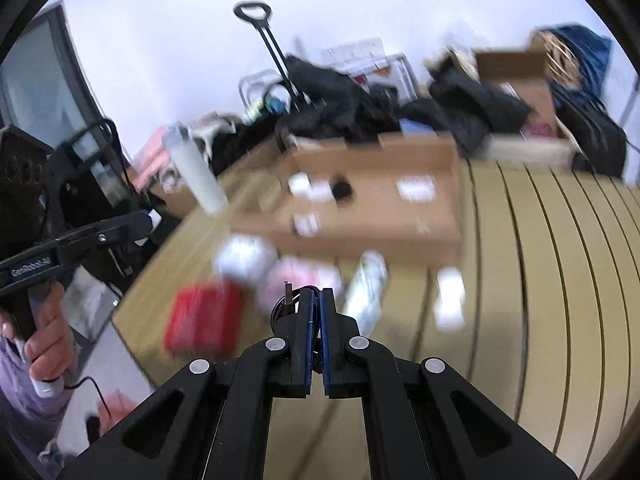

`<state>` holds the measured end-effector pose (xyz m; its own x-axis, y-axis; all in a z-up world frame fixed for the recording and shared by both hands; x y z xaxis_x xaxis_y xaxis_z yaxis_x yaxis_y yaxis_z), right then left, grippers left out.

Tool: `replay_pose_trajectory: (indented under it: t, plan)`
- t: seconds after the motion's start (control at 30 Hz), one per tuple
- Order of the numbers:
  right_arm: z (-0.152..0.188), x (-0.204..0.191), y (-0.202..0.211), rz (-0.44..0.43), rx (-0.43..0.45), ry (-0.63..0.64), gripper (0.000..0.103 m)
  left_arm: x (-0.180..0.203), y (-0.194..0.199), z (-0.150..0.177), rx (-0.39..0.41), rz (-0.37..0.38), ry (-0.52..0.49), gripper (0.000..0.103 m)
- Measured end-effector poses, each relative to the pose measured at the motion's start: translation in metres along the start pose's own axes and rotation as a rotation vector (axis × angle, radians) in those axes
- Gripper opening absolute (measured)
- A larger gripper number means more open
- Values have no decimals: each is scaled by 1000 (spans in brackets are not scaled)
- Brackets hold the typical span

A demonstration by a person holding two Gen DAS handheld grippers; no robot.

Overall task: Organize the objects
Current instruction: 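Lower both held items into the cardboard box and open both grippers, then withdraw both grippers from the box toward the table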

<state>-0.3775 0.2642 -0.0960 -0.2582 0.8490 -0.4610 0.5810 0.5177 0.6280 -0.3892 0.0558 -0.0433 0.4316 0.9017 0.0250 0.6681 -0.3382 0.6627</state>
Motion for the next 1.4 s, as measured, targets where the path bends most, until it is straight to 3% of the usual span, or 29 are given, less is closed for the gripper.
replay_pose_trajectory:
  t: [0.13, 0.23, 0.33, 0.4, 0.47, 0.5, 0.57, 0.6, 0.63, 0.73, 0.8, 0.87, 0.97, 1.07, 1.27, 1.4]
  plan:
    - [-68, -17, -75, -28, -52, -6, 4, -67, -85, -28, -122, 2, 74, 25]
    - [-101, -22, -150, 0, -124, -34, 4, -106, -145, -25, -190, -52, 106, 25]
    - [-122, -19, -214, 7, -178, -89, 4, -130, -180, -18, -225, -27, 186, 26]
    - [-133, -15, -246, 43, -176, -129, 5, -137, -188, -13, -231, -72, 196, 39]
    - [-141, -10, -269, 79, -178, -146, 7, -135, -186, -14, -207, -65, 156, 57]
    - [-144, -8, -278, 99, -186, -147, 12, -133, -184, -14, -196, -59, 136, 60]
    - [-145, -10, -281, 45, -188, -144, 37, -132, -174, -15, -173, -62, 94, 67]
    - [-147, -11, -278, 35, -175, -135, 69, -132, -170, -16, -166, -70, 86, 68]
    - [-148, -11, -275, 37, -172, -127, 87, -133, -167, -17, -169, -80, 83, 73]
    - [-153, -12, -251, 44, -148, -109, 87, -135, -148, -20, -192, -96, 66, 76]
    - [-155, -12, -223, 81, -133, -75, 87, -134, -125, -22, -197, -115, 35, 83]
    - [-155, -10, -188, 136, -123, -19, 87, -133, -100, -23, -218, -150, 8, 92]
    - [-154, -4, -124, 206, -63, 62, 87, -131, -61, -21, -257, -198, -27, 93]
    - [-145, 3, -56, 244, -5, 68, 87, -119, -7, -16, -218, -217, -36, 103]
    - [-107, 2, 19, 355, 12, 85, 87, -82, 60, -4, -173, -260, -64, 103]
    - [-56, -22, 81, 383, 146, 129, 87, -53, 114, 31, -108, -311, -25, 103]
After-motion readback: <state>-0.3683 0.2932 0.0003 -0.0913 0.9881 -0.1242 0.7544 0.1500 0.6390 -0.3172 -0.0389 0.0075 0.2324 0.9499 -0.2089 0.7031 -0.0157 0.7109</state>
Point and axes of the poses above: each gripper's, at about its wrist camera, not at the fingertips, and y roughly against the way its jaws point, x to its right, z to its underside, the point moved 3 cm from there along -y, roughly the way its jaws point, and after that the axes turned 13 degrees about -y, right-handed, at the moved point
